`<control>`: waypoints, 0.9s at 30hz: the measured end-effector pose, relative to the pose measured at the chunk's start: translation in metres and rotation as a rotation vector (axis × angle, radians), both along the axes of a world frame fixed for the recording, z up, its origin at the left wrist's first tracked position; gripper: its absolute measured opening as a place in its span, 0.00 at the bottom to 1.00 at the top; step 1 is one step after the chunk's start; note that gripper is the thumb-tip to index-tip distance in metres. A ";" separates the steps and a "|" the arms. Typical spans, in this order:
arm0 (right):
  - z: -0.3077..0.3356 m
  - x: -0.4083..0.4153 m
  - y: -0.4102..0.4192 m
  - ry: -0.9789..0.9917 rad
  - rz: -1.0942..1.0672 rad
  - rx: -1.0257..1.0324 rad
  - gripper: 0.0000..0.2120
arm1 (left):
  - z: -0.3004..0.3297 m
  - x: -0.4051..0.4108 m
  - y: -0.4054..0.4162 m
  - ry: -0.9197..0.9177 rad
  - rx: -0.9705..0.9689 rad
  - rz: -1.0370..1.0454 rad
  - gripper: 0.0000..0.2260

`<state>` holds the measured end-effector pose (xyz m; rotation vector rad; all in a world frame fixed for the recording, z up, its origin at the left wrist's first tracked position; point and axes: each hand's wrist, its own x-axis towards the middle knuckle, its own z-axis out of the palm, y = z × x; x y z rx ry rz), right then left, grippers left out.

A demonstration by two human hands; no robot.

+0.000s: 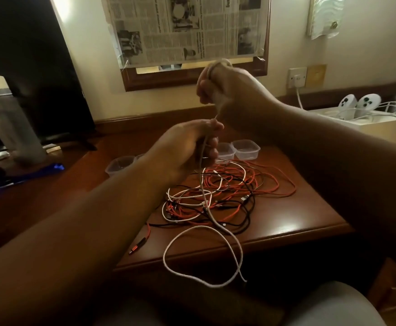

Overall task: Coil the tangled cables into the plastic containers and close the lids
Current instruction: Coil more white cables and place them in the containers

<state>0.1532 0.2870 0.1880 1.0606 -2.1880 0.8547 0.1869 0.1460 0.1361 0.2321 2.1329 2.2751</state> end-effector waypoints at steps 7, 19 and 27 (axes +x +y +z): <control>-0.014 -0.023 0.010 0.007 -0.399 0.433 0.13 | 0.018 0.003 -0.012 0.361 -0.587 0.211 0.04; 0.005 -0.001 0.018 -1.385 1.284 -0.532 0.21 | 0.017 -0.010 0.016 0.233 0.262 -0.003 0.10; 0.000 0.001 0.017 -0.465 0.501 -0.596 0.15 | -0.001 -0.007 0.036 0.034 0.218 0.020 0.04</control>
